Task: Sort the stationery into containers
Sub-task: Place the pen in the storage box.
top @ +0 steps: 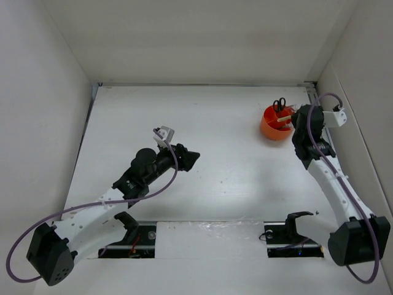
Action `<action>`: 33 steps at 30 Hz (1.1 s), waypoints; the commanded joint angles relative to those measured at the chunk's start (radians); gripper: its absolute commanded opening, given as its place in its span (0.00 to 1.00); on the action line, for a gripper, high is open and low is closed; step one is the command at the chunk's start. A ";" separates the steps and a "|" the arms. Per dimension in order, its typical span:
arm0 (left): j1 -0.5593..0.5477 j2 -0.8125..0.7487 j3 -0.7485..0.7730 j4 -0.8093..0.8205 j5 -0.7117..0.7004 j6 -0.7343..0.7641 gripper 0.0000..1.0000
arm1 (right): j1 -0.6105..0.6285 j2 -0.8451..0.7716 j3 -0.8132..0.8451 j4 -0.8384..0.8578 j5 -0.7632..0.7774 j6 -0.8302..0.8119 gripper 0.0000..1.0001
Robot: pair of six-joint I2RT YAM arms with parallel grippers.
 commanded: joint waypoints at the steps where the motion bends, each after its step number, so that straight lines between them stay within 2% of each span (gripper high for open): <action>1: -0.001 -0.046 -0.021 0.025 -0.027 -0.011 0.61 | -0.003 0.077 0.054 -0.091 0.169 0.006 0.00; 13: -0.001 -0.044 -0.032 0.025 -0.082 -0.020 0.62 | -0.035 0.114 0.003 -0.083 0.190 0.017 0.00; 24: -0.001 -0.035 -0.032 0.025 -0.111 -0.029 0.62 | -0.085 0.344 0.174 -0.048 0.160 0.026 0.00; 30: -0.001 -0.024 -0.032 0.025 -0.111 -0.029 0.63 | -0.067 0.439 0.183 -0.039 0.160 0.055 0.00; 32: -0.001 -0.015 -0.032 0.025 -0.111 -0.029 0.63 | -0.067 0.452 0.192 -0.039 0.150 0.055 0.05; 33: -0.001 -0.015 -0.032 0.034 -0.111 -0.029 0.63 | -0.067 0.452 0.192 -0.039 0.150 0.055 0.14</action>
